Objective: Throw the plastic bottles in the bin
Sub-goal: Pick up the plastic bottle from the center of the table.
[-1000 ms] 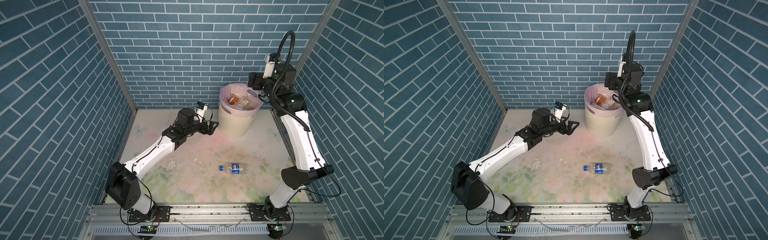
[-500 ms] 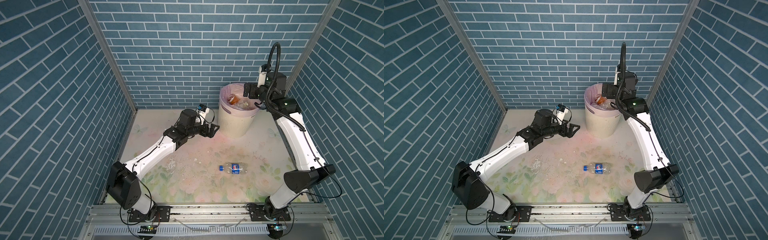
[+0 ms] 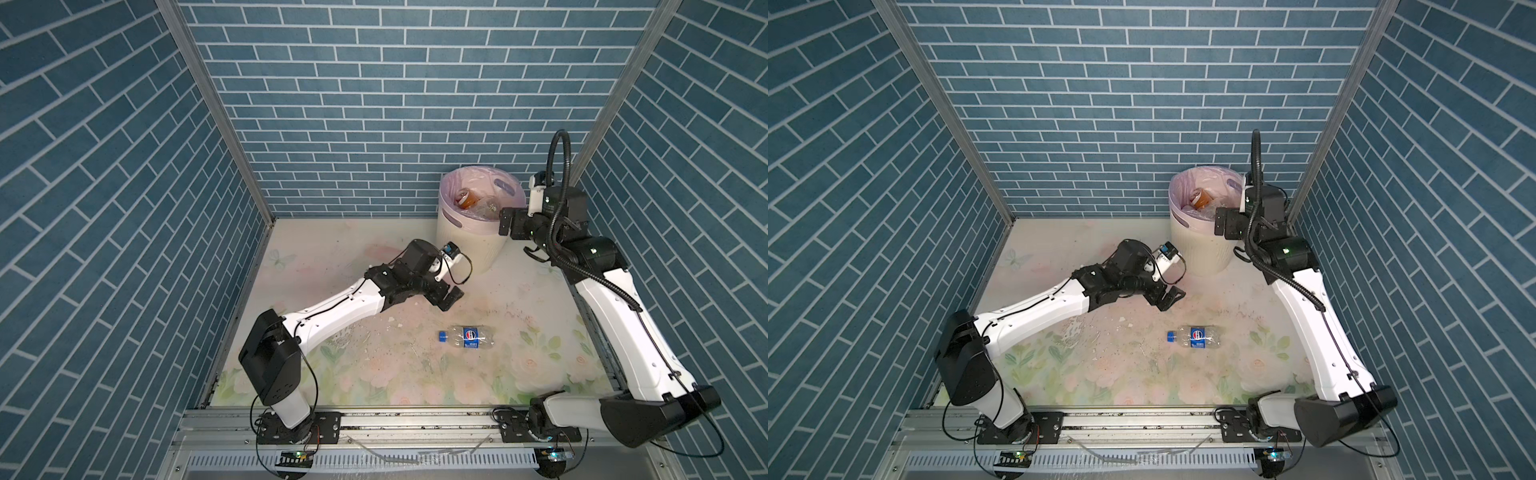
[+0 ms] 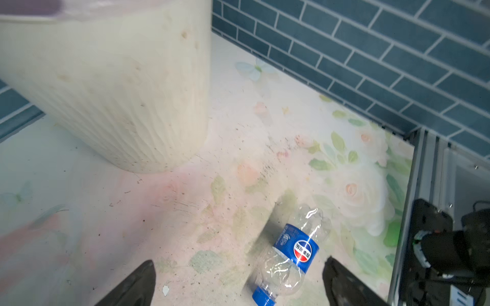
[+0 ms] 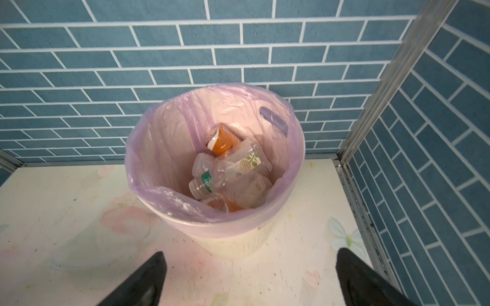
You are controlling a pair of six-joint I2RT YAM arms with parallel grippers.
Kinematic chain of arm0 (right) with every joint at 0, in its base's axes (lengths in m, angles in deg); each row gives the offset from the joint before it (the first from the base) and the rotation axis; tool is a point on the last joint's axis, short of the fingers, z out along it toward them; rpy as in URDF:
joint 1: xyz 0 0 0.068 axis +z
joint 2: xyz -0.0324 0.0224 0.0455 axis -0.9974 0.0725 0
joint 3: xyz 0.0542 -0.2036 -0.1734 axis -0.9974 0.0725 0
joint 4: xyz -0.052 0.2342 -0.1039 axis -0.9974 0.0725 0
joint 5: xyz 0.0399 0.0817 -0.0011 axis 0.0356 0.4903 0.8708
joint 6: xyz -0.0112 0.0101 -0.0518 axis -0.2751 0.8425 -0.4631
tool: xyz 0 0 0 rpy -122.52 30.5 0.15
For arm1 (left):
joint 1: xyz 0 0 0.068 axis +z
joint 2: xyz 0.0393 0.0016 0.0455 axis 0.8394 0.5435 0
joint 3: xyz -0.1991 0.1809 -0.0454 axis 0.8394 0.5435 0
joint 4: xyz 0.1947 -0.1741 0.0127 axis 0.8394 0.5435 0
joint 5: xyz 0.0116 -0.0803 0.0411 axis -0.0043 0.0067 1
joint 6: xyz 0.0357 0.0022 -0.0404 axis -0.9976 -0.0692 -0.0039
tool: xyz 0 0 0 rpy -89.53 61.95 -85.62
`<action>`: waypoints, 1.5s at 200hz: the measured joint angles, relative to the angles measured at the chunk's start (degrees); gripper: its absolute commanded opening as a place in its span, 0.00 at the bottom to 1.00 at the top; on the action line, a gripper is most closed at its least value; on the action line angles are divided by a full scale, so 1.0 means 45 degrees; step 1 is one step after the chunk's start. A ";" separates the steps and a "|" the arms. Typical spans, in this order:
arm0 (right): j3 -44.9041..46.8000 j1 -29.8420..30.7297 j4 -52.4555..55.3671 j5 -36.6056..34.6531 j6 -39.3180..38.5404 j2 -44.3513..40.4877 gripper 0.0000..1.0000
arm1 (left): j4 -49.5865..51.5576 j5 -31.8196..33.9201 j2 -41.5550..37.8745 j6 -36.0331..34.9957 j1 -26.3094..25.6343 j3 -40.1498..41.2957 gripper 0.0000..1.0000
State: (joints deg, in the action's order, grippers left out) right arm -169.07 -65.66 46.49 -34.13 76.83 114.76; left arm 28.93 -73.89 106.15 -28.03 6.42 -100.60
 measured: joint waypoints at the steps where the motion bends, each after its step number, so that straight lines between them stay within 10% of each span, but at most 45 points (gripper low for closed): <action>1: 0.0087 0.0000 0.0019 -0.0019 0.0024 -0.0053 0.99 | 0.0024 0.0005 0.0034 -0.0049 -0.0044 0.0000 0.99; 190: 0.6955 -0.4080 0.0403 0.3254 0.2783 -0.3118 0.99 | 0.0583 -0.1209 0.4425 -0.2501 -0.1889 -0.0933 0.98; 300: 0.7048 -0.4430 -0.0219 0.4556 0.3002 -0.3118 0.99 | 0.0437 -0.1268 0.5668 -0.2084 -0.1452 -0.1282 0.50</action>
State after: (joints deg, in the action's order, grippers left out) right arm -137.36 -85.59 45.51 -13.62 90.34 100.73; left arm 30.89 -79.59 131.66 -37.40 -0.11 -106.37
